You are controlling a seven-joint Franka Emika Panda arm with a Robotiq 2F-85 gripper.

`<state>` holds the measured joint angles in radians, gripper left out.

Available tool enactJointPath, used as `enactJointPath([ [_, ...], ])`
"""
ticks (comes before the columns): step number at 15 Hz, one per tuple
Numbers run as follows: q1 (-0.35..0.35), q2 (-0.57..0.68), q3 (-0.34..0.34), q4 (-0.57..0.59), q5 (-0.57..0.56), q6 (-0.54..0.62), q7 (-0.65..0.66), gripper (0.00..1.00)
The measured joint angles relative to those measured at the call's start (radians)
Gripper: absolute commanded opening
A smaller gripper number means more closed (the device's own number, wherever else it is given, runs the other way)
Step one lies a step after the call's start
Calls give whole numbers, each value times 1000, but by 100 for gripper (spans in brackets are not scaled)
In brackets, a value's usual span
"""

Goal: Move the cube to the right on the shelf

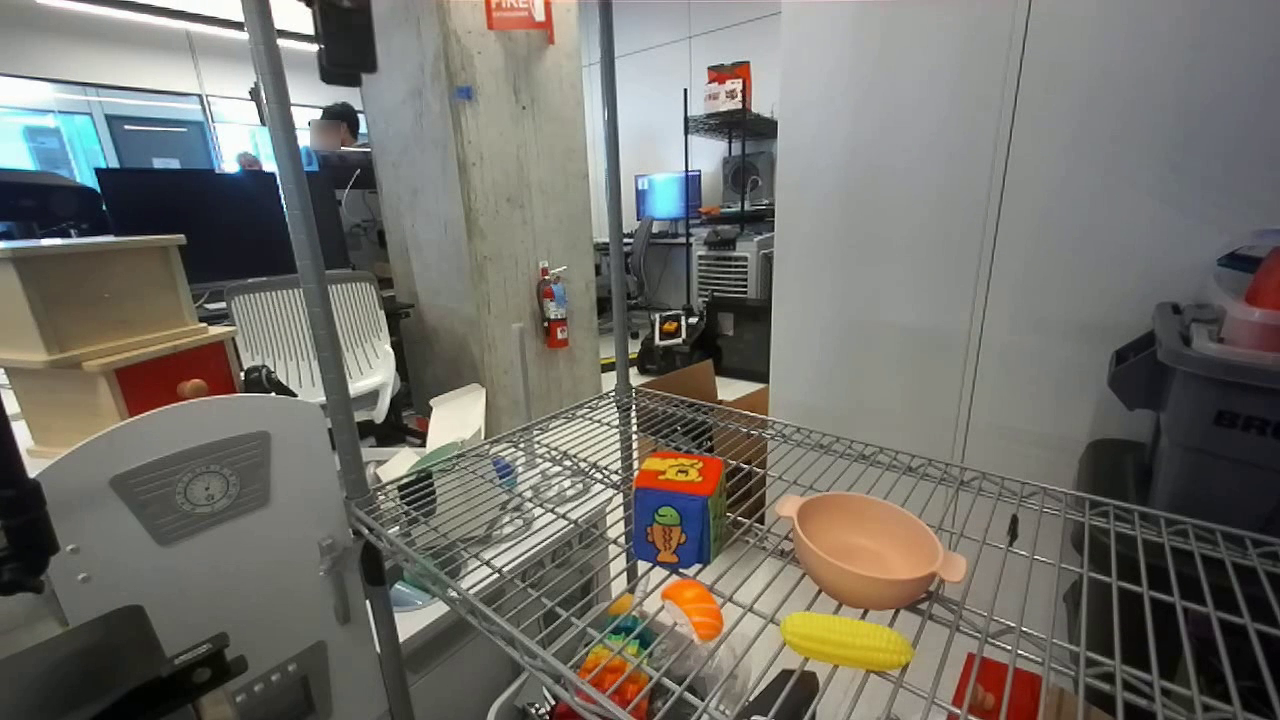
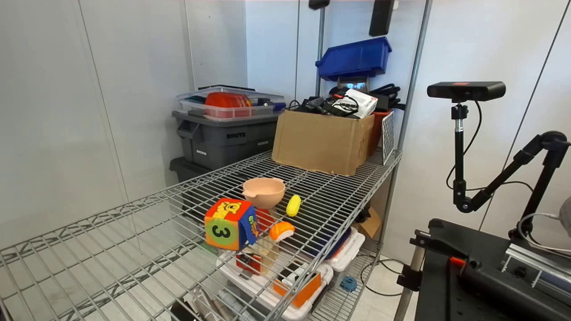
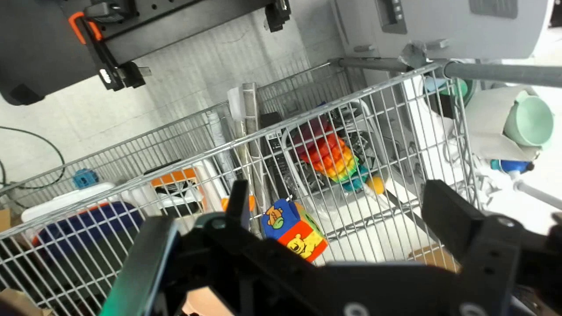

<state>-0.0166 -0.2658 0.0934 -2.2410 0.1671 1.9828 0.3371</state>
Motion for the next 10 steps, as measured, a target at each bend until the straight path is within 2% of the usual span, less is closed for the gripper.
enactJointPath([
  [3, -4, 142, -36, 88, 46, 57, 1, 100],
  [10, 1, 520, -59, 449, 178, 118, 134, 100],
])
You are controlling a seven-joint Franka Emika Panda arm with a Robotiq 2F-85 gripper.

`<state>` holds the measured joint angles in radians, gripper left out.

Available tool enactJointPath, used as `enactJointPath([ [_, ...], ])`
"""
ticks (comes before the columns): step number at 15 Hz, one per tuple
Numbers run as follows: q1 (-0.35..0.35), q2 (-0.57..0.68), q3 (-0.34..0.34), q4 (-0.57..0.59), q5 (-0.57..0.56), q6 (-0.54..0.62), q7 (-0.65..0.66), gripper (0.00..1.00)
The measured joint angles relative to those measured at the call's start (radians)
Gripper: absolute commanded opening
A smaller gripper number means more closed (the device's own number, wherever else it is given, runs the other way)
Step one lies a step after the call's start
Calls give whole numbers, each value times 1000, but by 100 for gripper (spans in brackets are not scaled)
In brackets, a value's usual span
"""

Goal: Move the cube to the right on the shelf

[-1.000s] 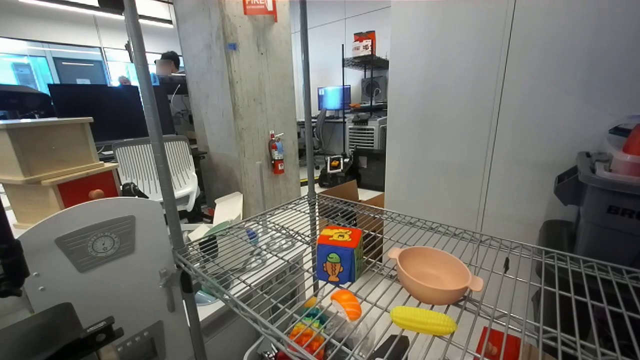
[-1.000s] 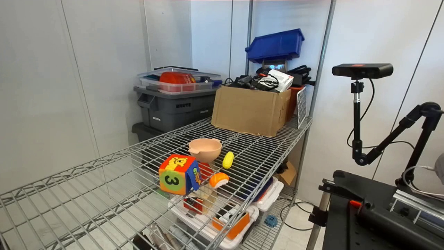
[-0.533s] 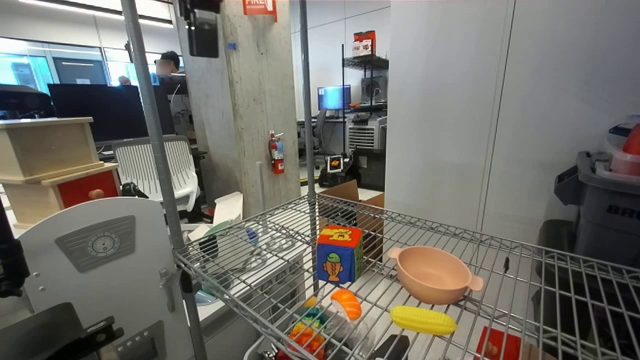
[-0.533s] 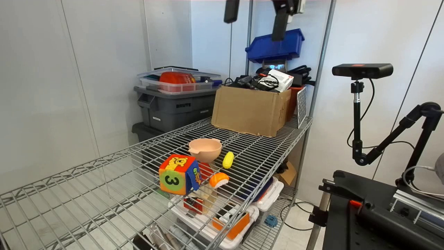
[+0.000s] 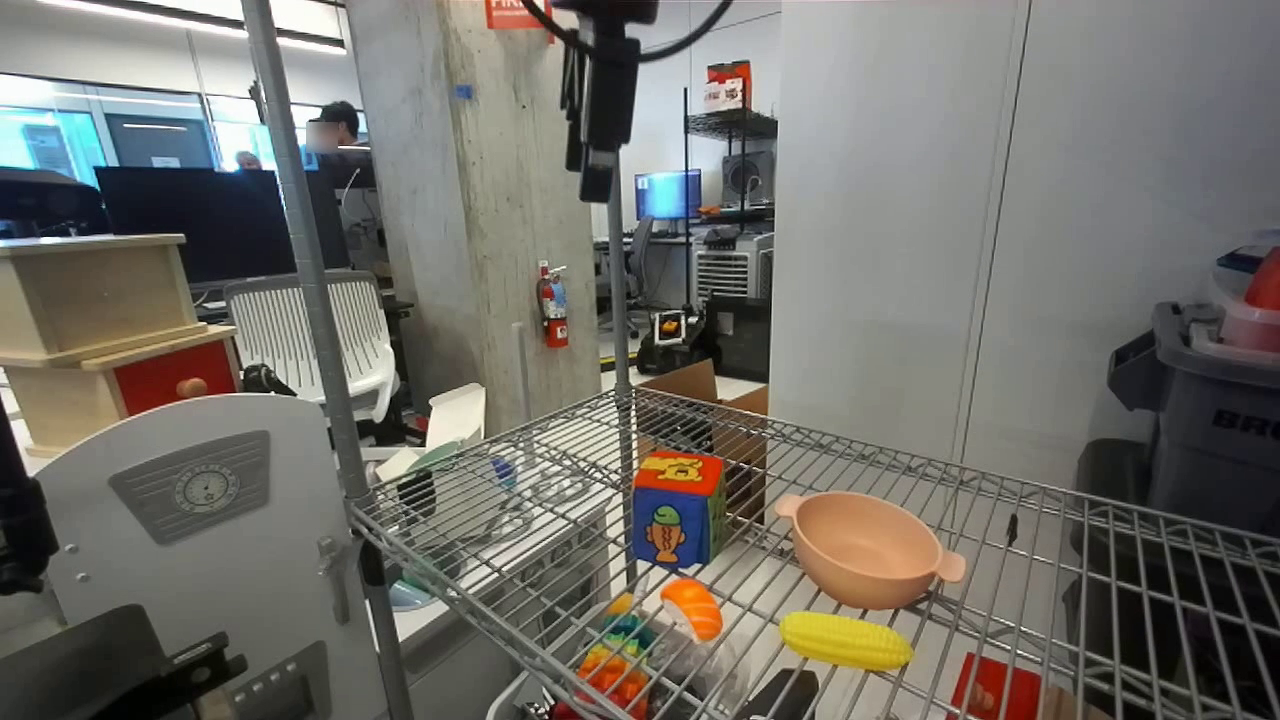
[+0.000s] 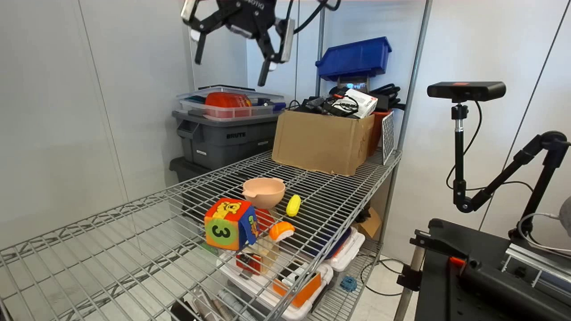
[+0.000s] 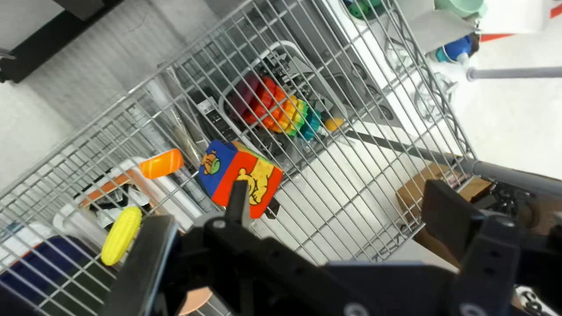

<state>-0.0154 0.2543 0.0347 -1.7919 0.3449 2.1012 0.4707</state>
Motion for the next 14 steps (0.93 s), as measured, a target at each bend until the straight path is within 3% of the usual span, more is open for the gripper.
enactJointPath([
  [6, 42, 328, 0, 262, 48, 81, 170, 100],
  [10, 40, 538, -13, 457, 49, 67, 312, 100],
  [14, -5, 705, -45, 639, 48, -5, 416, 100],
])
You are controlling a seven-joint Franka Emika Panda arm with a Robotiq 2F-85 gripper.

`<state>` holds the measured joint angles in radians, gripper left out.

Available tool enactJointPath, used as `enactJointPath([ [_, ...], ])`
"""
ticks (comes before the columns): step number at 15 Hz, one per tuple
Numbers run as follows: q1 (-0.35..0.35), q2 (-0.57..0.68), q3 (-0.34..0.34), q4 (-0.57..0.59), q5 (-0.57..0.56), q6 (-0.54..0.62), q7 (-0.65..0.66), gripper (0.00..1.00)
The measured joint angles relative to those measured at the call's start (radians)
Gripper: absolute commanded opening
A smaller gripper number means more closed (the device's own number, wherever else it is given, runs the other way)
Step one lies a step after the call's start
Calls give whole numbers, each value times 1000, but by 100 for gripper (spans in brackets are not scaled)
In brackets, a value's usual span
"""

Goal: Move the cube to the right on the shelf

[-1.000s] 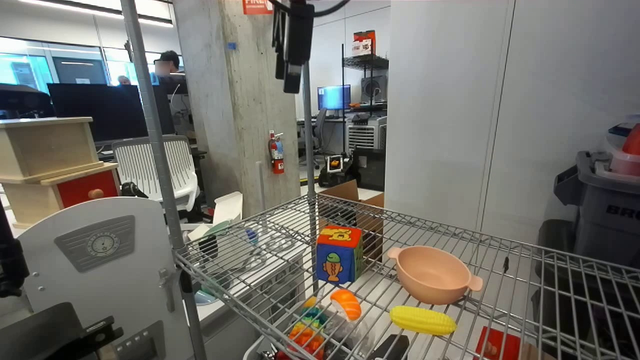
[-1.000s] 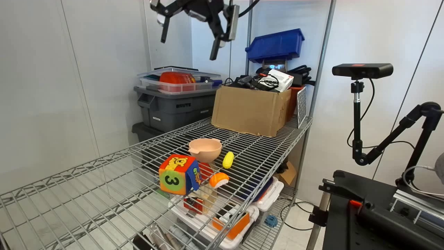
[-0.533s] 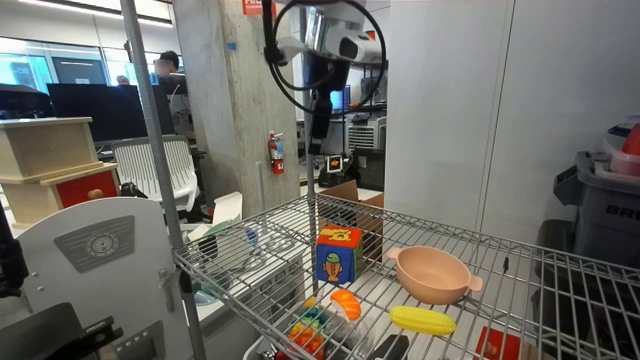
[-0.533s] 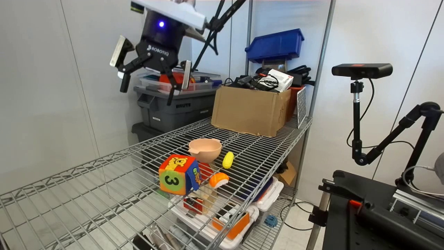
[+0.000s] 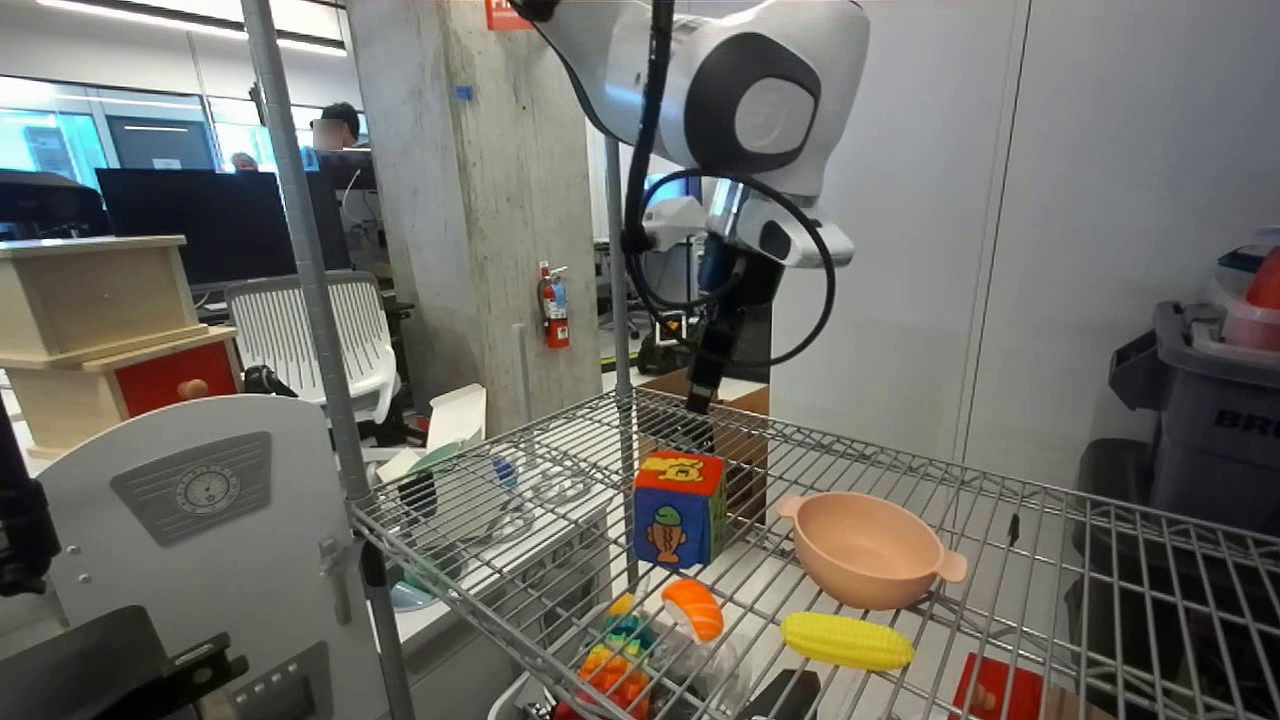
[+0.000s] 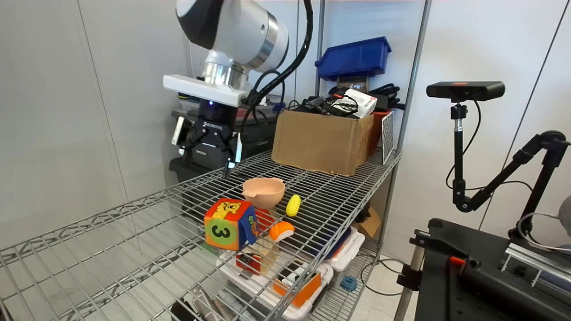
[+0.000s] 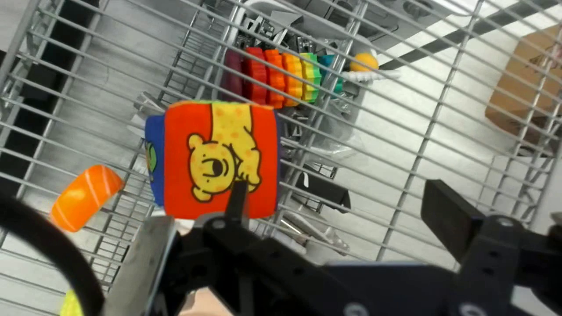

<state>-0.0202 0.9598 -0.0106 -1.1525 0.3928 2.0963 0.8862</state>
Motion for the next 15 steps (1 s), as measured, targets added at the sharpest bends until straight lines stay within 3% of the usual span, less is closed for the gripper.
enactJointPath([
  [5, -52, 172, -9, 214, -16, -219, 101, 100],
  [11, 9, 334, -6, 452, -34, -530, 227, 100],
  [15, 24, 389, -18, 552, -78, -593, 337, 100],
])
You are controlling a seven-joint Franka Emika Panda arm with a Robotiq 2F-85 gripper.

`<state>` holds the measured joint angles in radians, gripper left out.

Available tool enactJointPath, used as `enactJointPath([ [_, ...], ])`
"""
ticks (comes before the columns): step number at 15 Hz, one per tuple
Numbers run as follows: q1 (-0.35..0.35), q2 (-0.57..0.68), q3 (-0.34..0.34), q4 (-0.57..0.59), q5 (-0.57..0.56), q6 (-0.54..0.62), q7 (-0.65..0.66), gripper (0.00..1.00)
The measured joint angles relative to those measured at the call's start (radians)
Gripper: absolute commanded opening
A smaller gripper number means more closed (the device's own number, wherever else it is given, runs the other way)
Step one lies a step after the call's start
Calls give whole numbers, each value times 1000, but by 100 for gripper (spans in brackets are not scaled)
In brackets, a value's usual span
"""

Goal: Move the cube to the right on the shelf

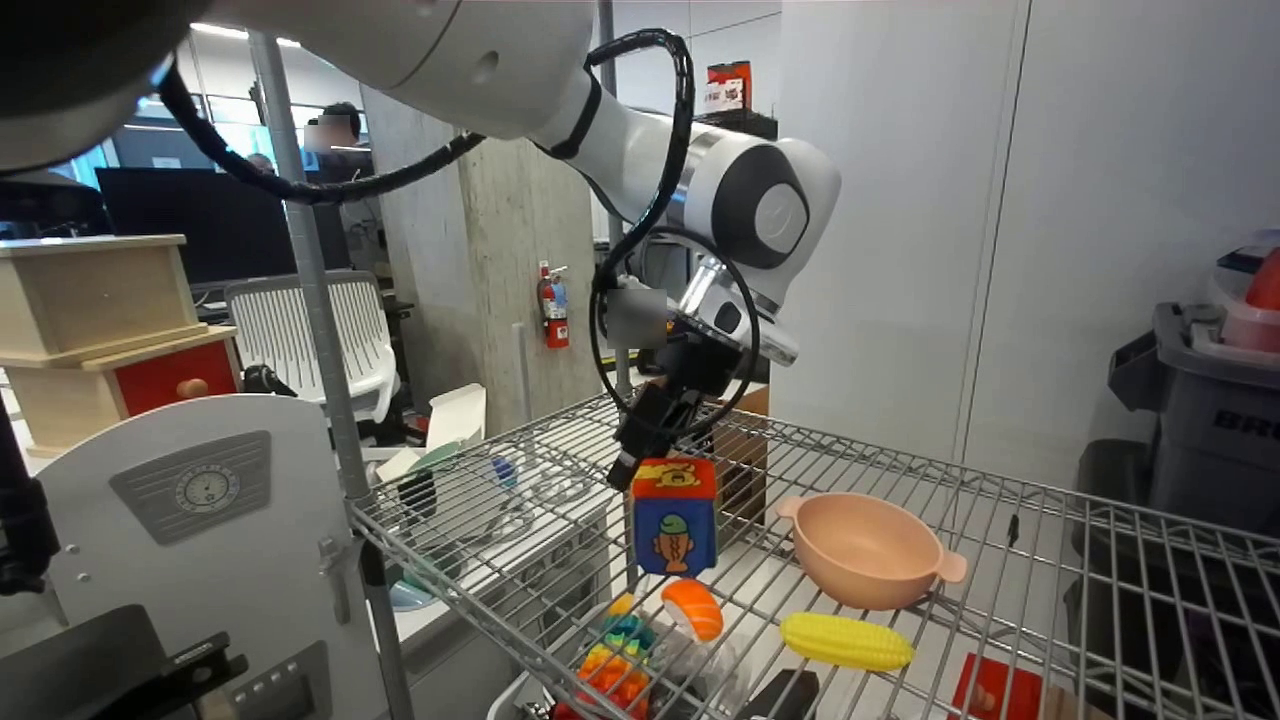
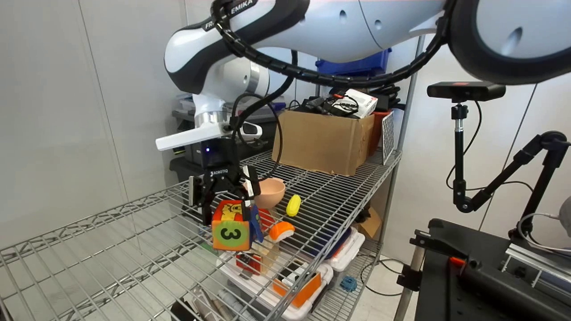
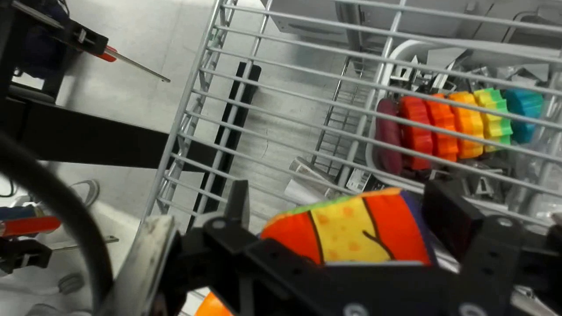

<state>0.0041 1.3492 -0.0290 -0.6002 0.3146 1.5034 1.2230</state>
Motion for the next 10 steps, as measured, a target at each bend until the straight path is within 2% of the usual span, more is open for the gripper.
enactJointPath([
  [5, 0, 8, -38, 74, -119, 0, 70, 100],
  [10, 14, 12, -78, 91, -168, 5, 88, 100],
])
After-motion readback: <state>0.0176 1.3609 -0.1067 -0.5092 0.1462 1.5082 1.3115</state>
